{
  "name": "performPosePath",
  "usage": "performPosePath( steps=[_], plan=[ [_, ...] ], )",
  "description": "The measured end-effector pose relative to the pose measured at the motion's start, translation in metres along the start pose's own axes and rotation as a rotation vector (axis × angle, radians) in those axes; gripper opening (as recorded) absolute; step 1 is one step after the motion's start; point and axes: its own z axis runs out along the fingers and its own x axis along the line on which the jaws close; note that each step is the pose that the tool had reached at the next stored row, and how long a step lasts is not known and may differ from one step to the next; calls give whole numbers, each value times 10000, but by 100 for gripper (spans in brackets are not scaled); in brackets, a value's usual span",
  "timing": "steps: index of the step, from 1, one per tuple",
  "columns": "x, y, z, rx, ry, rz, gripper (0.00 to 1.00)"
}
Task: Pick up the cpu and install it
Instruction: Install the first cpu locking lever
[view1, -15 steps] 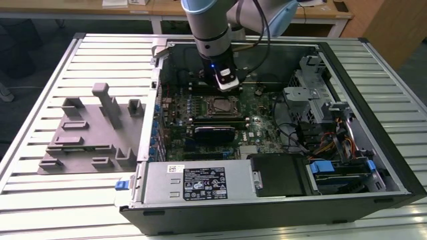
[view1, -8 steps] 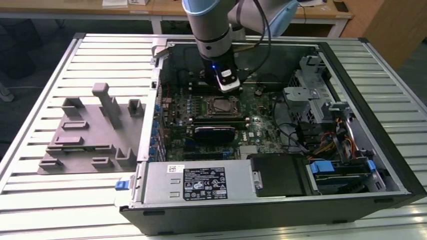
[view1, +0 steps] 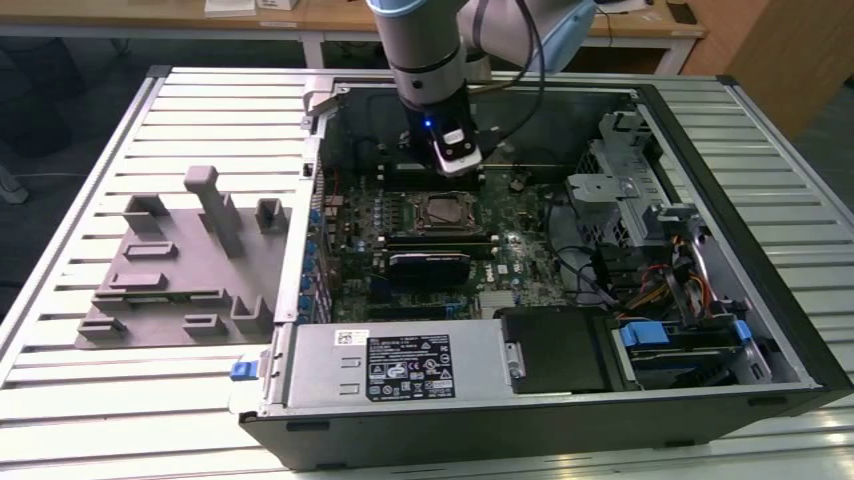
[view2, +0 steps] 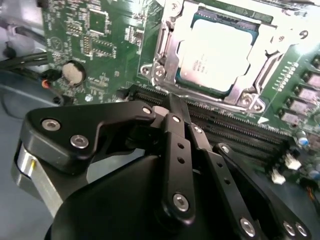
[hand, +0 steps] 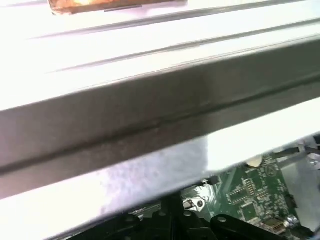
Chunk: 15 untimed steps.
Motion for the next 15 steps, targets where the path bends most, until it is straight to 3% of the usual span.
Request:
performPosePath(
  steps=[9, 15],
  plan=[
    [-37, 36, -178, 0, 1, 0, 11],
    [-38, 38, -183, 0, 0, 3, 11]
  ],
)
